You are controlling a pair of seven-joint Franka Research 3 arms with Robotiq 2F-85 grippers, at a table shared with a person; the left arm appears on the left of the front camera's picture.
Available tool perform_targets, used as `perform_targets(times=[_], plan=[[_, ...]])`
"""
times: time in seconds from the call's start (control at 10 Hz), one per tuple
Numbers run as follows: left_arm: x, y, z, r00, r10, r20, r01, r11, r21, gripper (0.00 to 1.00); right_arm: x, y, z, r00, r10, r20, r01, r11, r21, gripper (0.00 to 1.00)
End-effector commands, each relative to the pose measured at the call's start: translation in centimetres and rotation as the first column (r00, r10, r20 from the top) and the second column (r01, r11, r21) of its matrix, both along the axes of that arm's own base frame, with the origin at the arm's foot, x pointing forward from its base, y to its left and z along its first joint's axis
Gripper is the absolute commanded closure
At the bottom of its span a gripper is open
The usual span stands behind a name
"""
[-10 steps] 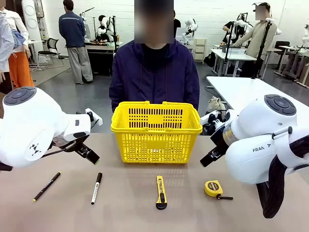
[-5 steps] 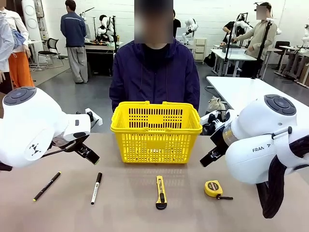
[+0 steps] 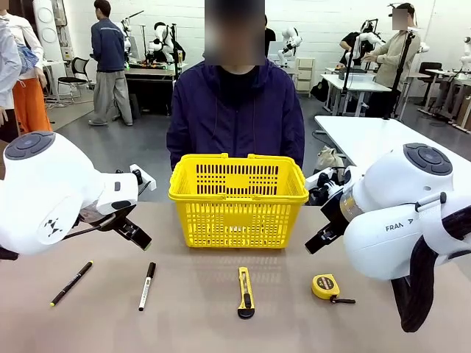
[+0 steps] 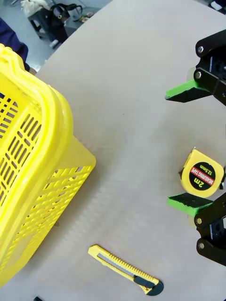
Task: Place the items the person wants into the basket.
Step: Pick up the item the person points to and place it in the Market Basket.
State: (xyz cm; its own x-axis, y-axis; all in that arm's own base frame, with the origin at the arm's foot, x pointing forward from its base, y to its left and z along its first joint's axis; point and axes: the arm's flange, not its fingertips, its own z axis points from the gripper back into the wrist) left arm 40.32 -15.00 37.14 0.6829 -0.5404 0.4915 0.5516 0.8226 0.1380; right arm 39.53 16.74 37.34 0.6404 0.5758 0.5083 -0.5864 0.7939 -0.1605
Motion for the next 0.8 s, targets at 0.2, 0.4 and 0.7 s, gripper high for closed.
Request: perform_targets(times=[0.2,0.4,0.7], plan=[[0.0,0.0,0.0,1.000,0.000,0.000,0.000,1.000,0.000,0.00,0.0,0.0,0.0,1.000,0.000,0.000,0.000,1.000,0.001,0.00],[0.0,0.0,0.0,1.000,0.000,0.000,0.000,1.000,0.000,0.00,0.0,0.0,0.0,1.000,0.000,0.000,0.000,1.000,0.000,0.00],[-2.3,2.5,7.2,0.999,-0.036,0.022,0.034,0.995,0.090,0.00,-2.8,-1.4,7.6,0.998,0.038,0.058,-0.031,0.993,-0.110,0.00]])
